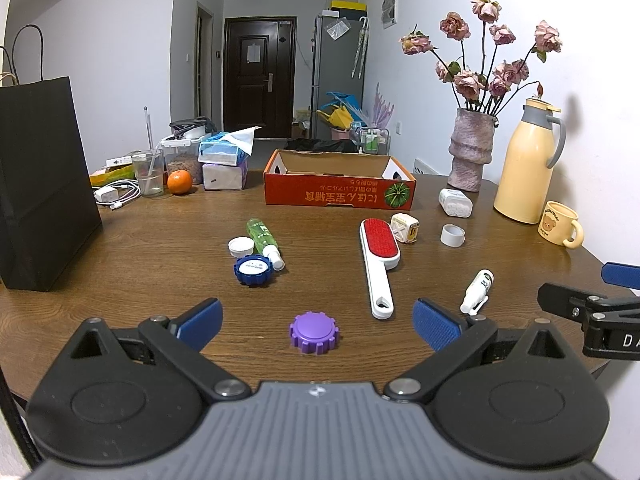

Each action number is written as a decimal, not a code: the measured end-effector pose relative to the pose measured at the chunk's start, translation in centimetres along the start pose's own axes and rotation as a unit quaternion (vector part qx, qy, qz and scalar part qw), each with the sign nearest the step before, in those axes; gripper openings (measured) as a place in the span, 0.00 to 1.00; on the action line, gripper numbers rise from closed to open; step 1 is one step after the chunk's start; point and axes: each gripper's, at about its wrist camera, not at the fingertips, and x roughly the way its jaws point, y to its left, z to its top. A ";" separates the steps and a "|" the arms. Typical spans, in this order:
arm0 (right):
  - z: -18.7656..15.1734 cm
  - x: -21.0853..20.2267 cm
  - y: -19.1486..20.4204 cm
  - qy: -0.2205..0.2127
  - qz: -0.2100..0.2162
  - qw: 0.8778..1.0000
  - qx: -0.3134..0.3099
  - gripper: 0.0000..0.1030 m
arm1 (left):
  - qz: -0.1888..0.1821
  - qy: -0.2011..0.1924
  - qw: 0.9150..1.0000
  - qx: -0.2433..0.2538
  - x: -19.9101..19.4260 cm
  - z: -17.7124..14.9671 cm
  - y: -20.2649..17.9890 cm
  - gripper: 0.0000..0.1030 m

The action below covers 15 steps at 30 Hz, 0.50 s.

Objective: Organize rigid objects

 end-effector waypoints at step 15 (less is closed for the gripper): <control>-0.1 0.9 -0.3 -0.002 -0.003 1.000 -0.005 1.00 | 0.000 0.010 1.000 -0.006 1.2 0.0 0.6 1.00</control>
